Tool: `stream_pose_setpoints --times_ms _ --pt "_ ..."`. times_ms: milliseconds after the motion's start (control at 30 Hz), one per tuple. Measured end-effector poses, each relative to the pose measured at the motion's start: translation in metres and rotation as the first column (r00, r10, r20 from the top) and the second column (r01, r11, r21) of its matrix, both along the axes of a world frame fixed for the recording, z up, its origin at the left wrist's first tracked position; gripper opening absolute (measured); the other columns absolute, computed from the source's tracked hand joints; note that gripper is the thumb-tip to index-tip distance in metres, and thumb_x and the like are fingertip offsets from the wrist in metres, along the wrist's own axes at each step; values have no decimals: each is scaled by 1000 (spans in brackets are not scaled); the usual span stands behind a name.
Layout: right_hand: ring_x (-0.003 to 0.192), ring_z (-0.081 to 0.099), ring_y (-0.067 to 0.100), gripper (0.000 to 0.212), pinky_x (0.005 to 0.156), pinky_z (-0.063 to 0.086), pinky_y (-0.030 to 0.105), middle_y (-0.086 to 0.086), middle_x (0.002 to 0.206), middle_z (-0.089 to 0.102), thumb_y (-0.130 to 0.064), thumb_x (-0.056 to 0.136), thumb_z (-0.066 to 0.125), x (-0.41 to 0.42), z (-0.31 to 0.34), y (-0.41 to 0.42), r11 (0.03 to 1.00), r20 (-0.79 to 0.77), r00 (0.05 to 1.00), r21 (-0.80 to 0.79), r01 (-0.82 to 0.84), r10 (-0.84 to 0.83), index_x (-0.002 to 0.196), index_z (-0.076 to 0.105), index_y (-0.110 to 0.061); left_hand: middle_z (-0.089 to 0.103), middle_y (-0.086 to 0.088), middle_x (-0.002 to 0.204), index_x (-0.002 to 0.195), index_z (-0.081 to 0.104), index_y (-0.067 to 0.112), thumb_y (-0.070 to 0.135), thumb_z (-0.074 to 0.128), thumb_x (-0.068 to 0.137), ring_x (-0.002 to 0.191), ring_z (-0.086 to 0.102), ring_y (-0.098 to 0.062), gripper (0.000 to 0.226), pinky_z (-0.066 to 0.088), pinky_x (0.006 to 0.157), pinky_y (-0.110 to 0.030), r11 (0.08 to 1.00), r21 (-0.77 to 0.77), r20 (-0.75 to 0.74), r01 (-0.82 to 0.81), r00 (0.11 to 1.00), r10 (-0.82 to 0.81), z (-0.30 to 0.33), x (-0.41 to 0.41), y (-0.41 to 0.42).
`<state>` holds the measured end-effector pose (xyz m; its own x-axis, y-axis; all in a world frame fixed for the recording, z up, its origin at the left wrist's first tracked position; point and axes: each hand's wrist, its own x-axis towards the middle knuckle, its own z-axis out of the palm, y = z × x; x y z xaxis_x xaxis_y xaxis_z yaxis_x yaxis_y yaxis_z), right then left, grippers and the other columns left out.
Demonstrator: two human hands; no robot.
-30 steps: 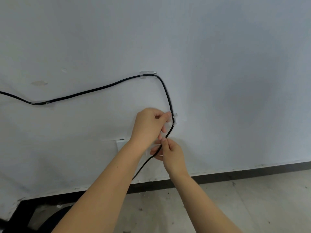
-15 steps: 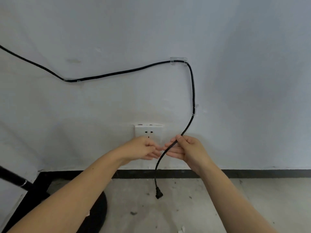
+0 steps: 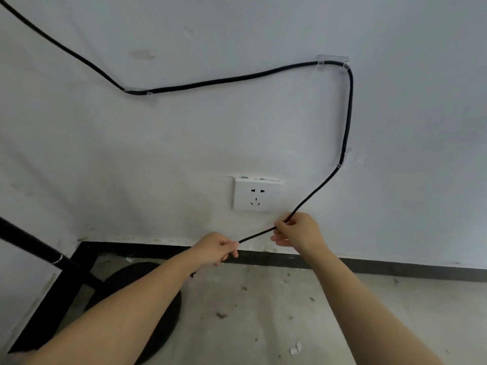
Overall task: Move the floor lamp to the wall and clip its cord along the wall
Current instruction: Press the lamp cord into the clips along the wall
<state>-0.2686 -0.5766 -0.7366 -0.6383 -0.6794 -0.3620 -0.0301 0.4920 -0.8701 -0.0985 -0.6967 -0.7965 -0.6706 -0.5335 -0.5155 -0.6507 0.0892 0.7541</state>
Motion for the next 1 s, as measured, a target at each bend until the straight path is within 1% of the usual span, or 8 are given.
stream_pose_setpoints --times_ms 167,367,500,600,700,800,933,1000 --pt "55 68 16 12 51 57 22 12 72 67 -5 88 51 5 -27 -10 997 -49 999 69 21 -18 82 61 -3 45 -1 52 83 72 6 29 49 95 47 40 -14 35 38 50 -25 996 -82 41 -25 999 28 -8 -27 9" --pt "49 65 5 18 48 54 20 10 70 69 -12 88 51 4 -45 -13 995 -168 984 68 73 -61 78 63 -4 54 -1 63 94 71 6 23 48 94 52 47 -12 29 40 53 -22 988 31 10 -152 988 152 -29 -40 10" --pt "41 60 -2 20 39 47 16 8 70 69 -19 90 51 -2 -53 -6 991 -265 961 85 100 -75 77 62 -10 55 -2 58 80 70 6 27 52 93 46 48 -12 31 42 48 -19 974 41 -23 -221 975 222 -39 -51 14" --pt "45 63 2 18 52 56 24 3 68 67 -20 89 54 -4 -58 -2 992 -296 950 47 115 -96 74 60 -15 53 -4 53 64 65 8 29 57 90 45 49 -17 34 47 52 -25 933 -11 -81 -360 930 358 -46 -60 18" --pt "49 64 5 14 58 58 30 -3 68 64 -19 89 56 -5 -63 1 991 -319 941 30 130 -113 76 60 -15 52 -6 52 62 64 8 32 58 89 47 51 -24 36 51 60 -32 912 -57 -119 -406 910 397 -49 -62 20" --pt "44 63 1 15 56 57 28 -5 68 63 -19 90 56 -7 -68 5 988 -347 927 10 151 -139 75 58 -16 50 -5 53 63 63 9 32 59 89 43 48 -19 35 49 56 -30 910 21 -159 -414 897 411 -49 -62 21" --pt "51 65 9 15 50 53 28 -3 71 62 -20 91 55 -9 -69 9 988 -365 920 8 156 -142 76 57 -16 49 -2 56 70 66 11 23 58 90 48 47 -13 25 56 72 -36 902 150 -207 -405 879 429 -47 -59 19" --pt "58 67 18 15 54 56 36 0 76 62 -20 92 52 -7 -70 9 990 -386 915 15 138 -122 79 57 -13 50 -1 58 75 69 12 19 57 90 51 47 -11 20 55 67 -26 899 189 -228 -394 873 431 -43 -56 17"
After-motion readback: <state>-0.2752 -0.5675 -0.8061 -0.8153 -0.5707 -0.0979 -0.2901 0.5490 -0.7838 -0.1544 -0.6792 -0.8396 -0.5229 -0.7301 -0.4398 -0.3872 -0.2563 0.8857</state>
